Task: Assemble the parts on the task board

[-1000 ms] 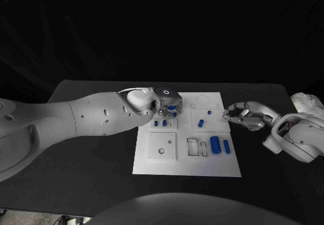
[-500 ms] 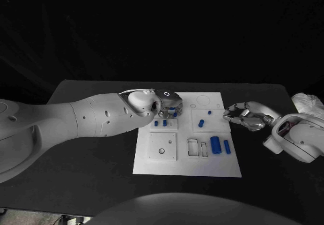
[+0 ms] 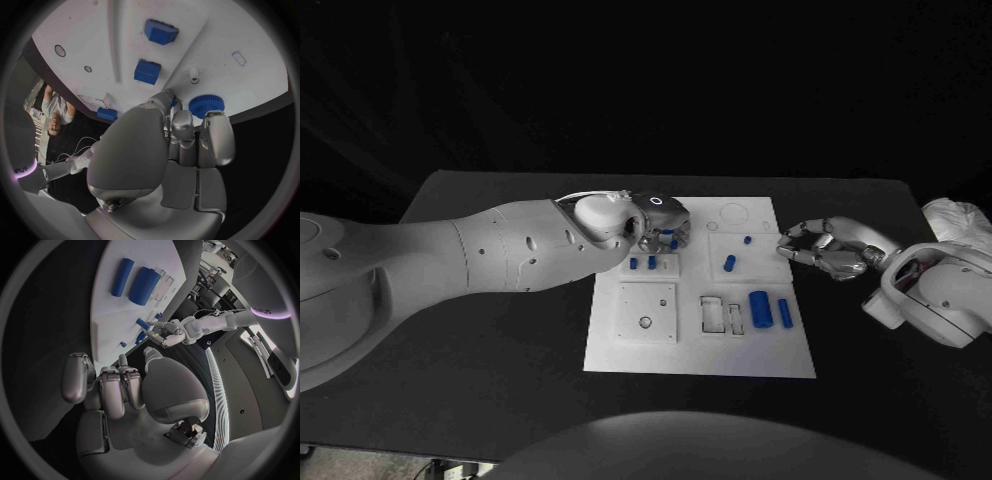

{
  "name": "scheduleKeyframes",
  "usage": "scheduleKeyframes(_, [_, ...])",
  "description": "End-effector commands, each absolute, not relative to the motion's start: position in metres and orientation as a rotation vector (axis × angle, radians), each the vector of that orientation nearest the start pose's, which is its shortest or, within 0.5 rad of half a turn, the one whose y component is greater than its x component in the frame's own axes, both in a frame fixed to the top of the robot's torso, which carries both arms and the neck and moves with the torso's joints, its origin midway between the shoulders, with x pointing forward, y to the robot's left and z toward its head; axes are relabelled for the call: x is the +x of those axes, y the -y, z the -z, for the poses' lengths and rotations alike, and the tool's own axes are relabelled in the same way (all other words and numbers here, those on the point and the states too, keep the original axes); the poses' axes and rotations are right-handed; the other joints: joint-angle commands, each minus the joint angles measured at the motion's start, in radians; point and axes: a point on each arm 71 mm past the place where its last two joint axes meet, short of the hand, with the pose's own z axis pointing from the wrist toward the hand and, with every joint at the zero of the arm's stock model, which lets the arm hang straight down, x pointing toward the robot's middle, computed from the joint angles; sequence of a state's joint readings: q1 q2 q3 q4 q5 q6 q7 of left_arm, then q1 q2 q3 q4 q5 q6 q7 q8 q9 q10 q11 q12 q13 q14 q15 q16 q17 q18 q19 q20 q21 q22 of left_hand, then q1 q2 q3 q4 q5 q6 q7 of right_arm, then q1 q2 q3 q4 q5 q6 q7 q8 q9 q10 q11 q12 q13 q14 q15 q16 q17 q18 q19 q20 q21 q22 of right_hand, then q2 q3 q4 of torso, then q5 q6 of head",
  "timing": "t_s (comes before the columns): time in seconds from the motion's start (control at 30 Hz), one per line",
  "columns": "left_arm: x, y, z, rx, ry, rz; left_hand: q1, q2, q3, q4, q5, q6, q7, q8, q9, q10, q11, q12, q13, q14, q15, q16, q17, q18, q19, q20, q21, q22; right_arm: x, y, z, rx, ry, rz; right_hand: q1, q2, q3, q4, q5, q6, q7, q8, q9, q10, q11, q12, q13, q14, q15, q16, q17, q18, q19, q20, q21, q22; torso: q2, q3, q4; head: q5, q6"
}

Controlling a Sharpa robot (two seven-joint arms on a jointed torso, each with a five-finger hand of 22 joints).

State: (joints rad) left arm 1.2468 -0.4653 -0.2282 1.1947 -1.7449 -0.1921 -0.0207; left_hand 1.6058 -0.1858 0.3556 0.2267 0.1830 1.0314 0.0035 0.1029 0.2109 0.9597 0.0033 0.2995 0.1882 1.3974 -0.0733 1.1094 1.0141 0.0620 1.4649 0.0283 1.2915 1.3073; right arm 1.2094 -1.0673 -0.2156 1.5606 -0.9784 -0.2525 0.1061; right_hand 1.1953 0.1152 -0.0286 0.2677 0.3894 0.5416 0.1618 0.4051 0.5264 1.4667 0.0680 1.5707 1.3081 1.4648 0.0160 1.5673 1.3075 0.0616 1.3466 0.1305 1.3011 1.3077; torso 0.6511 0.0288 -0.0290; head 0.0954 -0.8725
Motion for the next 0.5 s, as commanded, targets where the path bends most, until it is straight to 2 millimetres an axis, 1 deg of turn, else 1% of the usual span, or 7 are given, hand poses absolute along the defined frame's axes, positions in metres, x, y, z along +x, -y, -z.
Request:
scheduleKeyframes(0.03, [0.5069,-0.0882,0.2441,0.734,-1.69,0.539,-0.001,0.013,0.009,-0.004,0.007,0.003,0.012,0.008,-0.002,0.009,-0.005,0.007,0.003,-0.008,-0.002,0.001,-0.005,-0.001,0.01,0.004,-0.006,0.183,0.4398,0.2977,0.24,0.253,-1.925,-0.824,0.008,0.003,-0.001,0.002,0.007,-0.001,-0.003,0.0,-0.001,0.104,0.005,0.0,0.263,0.106,0.003,0.003,0.263,0.013,0.001,0.0,0.001,0.164,0.0,0.0,0.0,0.0,0.0])
scheduleKeyframes(0.13, [0.5068,-0.0882,0.2439,0.73,-1.68,0.544,0.001,0.017,0.013,-0.01,0.01,0.008,0.02,0.011,-0.002,0.018,-0.008,0.014,0.007,-0.01,-0.004,-0.004,-0.014,-0.002,0.011,0.003,-0.003,0.184,0.4396,0.2978,0.2403,0.251,-1.927,-0.822,0.008,0.003,-0.001,0.002,0.007,-0.001,-0.003,0.0,-0.001,0.104,0.005,0.0,0.263,0.106,0.003,0.003,0.263,0.013,0.001,0.0,0.001,0.164,0.0,0.0001,-0.0001,0.0,0.0])
scheduleKeyframes(0.2, [0.5067,-0.0881,0.2434,0.726,-1.665,0.547,0.003,0.021,0.016,-0.017,0.011,0.02,0.029,0.019,0.0,0.03,-0.01,0.021,0.01,-0.01,-0.006,-0.005,-0.021,-0.003,0.013,0.001,0.0,0.185,0.4394,0.298,0.2407,0.25,-1.93,-0.821,0.008,0.003,-0.001,0.002,0.007,-0.001,-0.003,0.0,-0.001,0.104,0.005,0.0,0.263,0.106,0.003,0.003,0.263,0.013,0.001,0.0,0.001,0.164,0.0,0.0001,0.0003,-0.001,0.0])
scheduleKeyframes(0.33, [0.5067,-0.0879,0.2422,0.721,-1.64,0.552,0.003,0.03,0.02,-0.028,0.012,0.054,0.039,0.038,0.005,0.061,-0.009,0.037,0.017,-0.008,-0.006,-0.005,-0.029,-0.004,0.016,-0.001,0.006,0.186,0.4391,0.298,0.2411,0.251,-1.935,-0.822,0.008,0.003,-0.001,0.002,0.007,-0.001,-0.003,0.0,-0.001,0.104,0.005,0.0,0.263,0.106,0.003,0.003,0.263,0.013,0.001,0.0,0.001,0.164,0.0,-0.0001,-0.0002,0.001,0.0])
scheduleKeyframes(0.5, [0.5064,-0.0877,0.2397,0.717,-1.6,0.557,0.007,0.035,0.024,-0.042,0.018,0.071,0.046,0.046,0.006,0.085,-0.006,0.046,0.021,-0.004,-0.006,-0.007,-0.039,-0.007,0.023,-0.002,0.022,0.191,0.4389,0.2983,0.2413,0.252,-1.936,-0.821,0.008,0.003,-0.001,0.002,0.007,-0.001,-0.003,0.0,-0.001,0.104,0.005,0.0,0.263,0.106,0.003,0.003,0.263,0.013,0.001,0.0,0.001,0.164,0.0,-0.0002,0.0001,0.001,0.0])
